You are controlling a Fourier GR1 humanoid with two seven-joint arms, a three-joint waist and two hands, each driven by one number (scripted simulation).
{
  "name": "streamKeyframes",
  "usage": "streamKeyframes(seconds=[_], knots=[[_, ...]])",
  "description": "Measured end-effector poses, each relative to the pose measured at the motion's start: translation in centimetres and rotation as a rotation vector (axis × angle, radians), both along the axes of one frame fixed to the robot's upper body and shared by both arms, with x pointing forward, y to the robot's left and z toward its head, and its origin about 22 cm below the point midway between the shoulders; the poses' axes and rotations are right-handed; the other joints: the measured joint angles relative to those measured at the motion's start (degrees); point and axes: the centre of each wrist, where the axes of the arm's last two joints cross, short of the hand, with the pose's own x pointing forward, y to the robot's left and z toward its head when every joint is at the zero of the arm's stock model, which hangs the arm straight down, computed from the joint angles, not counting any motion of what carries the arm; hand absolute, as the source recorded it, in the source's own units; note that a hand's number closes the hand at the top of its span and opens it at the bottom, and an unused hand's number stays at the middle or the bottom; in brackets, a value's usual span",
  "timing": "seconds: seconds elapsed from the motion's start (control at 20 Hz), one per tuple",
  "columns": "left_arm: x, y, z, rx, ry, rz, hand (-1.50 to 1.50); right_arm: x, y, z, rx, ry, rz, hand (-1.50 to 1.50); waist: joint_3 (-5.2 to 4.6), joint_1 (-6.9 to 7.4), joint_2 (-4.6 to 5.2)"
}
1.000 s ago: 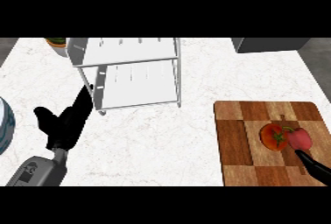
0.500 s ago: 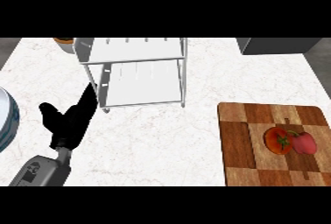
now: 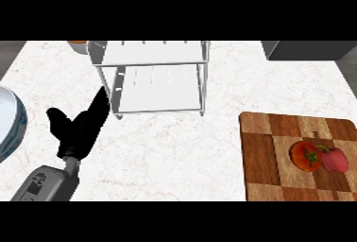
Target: Pick the tomato from the cutting board and place it in the tiered basket
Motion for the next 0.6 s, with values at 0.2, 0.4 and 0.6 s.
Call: streamKeyframes(seconds=[0.2, 0.4, 0.6], knots=[[-0.1, -0.7, 0.0, 0.002, -0.004, -0.003, 0.0, 1.0, 3.3, 1.1, -0.004, 0.067, -0.034, -1.5, 0.07, 0.6, 0.03], [0.0, -1.0, -0.2, 0.001, -0.01, -0.005, 0.0, 2.3, 5.4, 1.6, -0.03, 0.146, -0.104, -1.5, 0.15, 0.89, -0.03], [0.0, -0.6, 0.0, -0.002, -0.005, -0.011, 0.0, 4.4, 6.6, 1.1, -0.047, 0.221, -0.15, -1.5, 0.21, 0.78, -0.13]])
